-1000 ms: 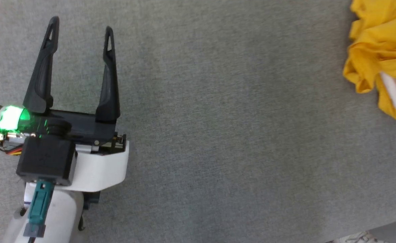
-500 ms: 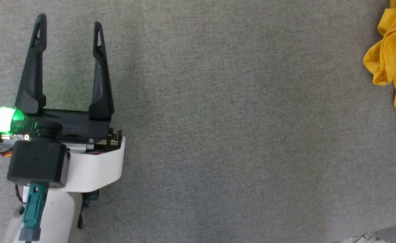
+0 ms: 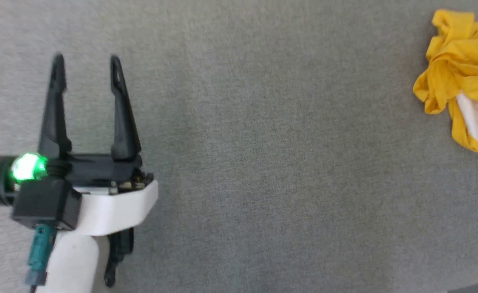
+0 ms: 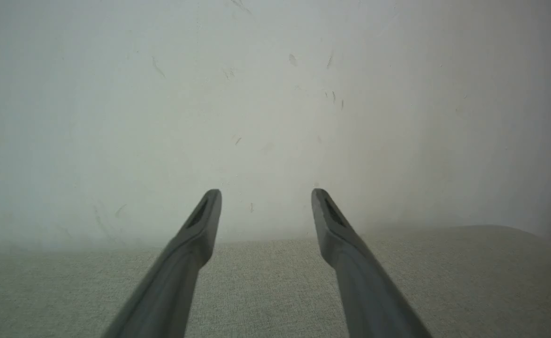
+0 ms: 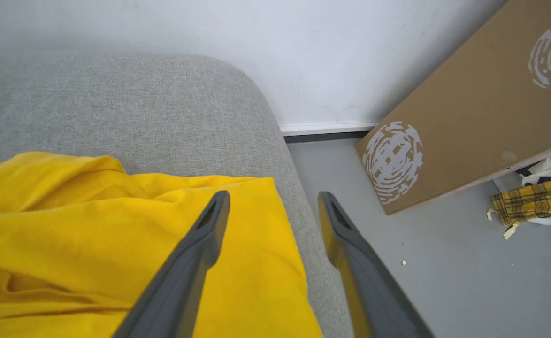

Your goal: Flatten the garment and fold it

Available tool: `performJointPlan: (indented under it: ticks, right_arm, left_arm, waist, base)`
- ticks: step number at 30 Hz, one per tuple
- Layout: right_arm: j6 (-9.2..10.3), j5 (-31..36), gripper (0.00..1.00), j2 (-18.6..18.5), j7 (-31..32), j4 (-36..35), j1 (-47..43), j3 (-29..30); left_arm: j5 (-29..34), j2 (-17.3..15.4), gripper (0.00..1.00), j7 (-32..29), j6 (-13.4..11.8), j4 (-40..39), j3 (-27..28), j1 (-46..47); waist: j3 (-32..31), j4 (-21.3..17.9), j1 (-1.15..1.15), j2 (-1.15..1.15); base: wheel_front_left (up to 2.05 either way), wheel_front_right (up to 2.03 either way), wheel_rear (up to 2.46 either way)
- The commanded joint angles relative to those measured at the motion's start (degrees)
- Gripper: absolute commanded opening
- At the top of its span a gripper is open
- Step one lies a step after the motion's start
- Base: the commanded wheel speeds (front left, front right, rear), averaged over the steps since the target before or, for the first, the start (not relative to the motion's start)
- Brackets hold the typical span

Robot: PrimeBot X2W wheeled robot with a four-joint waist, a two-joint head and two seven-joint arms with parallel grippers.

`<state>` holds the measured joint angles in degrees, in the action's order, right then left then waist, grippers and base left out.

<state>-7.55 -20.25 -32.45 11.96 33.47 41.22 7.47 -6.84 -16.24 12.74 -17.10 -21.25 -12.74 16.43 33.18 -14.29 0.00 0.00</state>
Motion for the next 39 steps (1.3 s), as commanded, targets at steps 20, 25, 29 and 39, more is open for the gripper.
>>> performJointPlan:
  ticks: [20,25,29,39]
  right_arm:
    - [0.06,0.80,1.00,17.93,-14.05,-32.73,-26.07,1.76]
    - [0.06,4.90,1.00,23.33,-19.78,-35.06,-30.89,3.34]
    - [0.06,9.08,1.00,26.37,-22.14,-34.61,-34.73,3.38]
    - [0.06,14.07,1.00,29.41,-25.11,-31.31,-40.84,4.33]
  left_arm:
    - [-3.19,2.27,1.00,2.22,0.53,6.43,0.39,-9.67]
    - [-4.47,2.87,1.00,2.24,1.23,8.98,0.61,-12.06]
    - [-5.42,3.27,1.00,2.25,2.17,11.97,0.46,-14.52]
    - [-4.16,7.17,1.00,2.25,4.78,14.25,1.22,-18.34]
  waist:
    - [-19.40,9.67,0.00,0.00]
    - [-21.99,11.42,0.00,0.00]
    - [-23.55,11.90,0.00,0.00]
    - [-24.78,11.84,0.00,0.00]
  base:
    - [0.00,0.00,0.00]
    - [0.00,0.00,0.00]
    - [0.00,0.00,0.00]
    - [0.00,0.00,0.00]
